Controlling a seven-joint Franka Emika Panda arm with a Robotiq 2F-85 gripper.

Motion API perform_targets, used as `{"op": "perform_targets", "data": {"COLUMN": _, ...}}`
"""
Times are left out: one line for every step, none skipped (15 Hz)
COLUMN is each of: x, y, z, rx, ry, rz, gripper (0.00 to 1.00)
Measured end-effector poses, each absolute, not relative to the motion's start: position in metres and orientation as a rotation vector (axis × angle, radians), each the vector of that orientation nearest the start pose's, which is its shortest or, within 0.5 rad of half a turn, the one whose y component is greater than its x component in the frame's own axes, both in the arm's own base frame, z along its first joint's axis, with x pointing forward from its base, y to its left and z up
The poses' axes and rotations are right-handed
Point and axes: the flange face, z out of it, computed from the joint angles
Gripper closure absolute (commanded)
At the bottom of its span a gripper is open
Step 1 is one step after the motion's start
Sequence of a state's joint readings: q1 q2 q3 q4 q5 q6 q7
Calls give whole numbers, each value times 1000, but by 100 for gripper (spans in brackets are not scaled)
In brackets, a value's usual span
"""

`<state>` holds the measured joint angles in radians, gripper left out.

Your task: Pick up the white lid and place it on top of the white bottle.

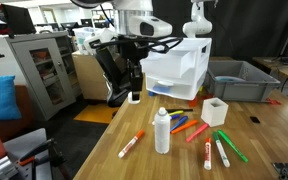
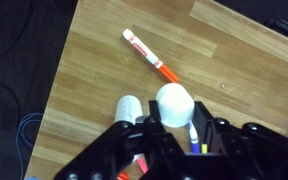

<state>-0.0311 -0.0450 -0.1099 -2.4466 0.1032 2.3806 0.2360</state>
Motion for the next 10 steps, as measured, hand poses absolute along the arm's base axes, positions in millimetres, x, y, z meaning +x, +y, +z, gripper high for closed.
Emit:
{"op": "perform_targets", "data": {"x": 474, "y": -69, "z": 322, "rx": -2998, "ry": 700, "rz": 16, "gripper": 87}}
{"op": "perform_targets", "data": {"x": 478, "y": -72, "z": 327, "rx": -3006, "ry": 715, "rz": -3, "gripper": 87}}
{"op": "perform_targets", "data": {"x": 480, "y": -76, "z": 331, "rx": -3012, "ry": 734, "rz": -15, "gripper": 87}}
{"op": "perform_targets", "data": {"x": 482, "y": -80, "z": 334, "rx": -3017, "ry": 758, "rz": -18, "gripper": 87}}
{"op": "perform_targets", "data": {"x": 483, "y": -85, "z": 336, "rx": -3019, "ry": 783, "rz": -10, "gripper": 87}}
{"op": "perform_targets", "data": {"x": 483, "y": -89, "z": 336, "rx": -3018, "ry": 810, "rz": -1, "gripper": 87}}
{"op": "perform_targets", "data": {"x": 483, "y": -94, "z": 337, "rx": -3016, "ry": 838, "rz": 6, "gripper": 87}}
{"op": "perform_targets", "data": {"x": 484, "y": -98, "z": 337, "rx": -3011, "ry": 868, "rz": 11, "gripper": 87}}
{"op": "perform_targets", "data": {"x": 484, "y": -103, "z": 337, "rx": -3005, "ry": 893, "rz": 14, "gripper": 87}}
{"op": "perform_targets", "data": {"x": 485, "y": -107, "z": 337, "rx": -2998, "ry": 918, "rz": 12, "gripper": 87}}
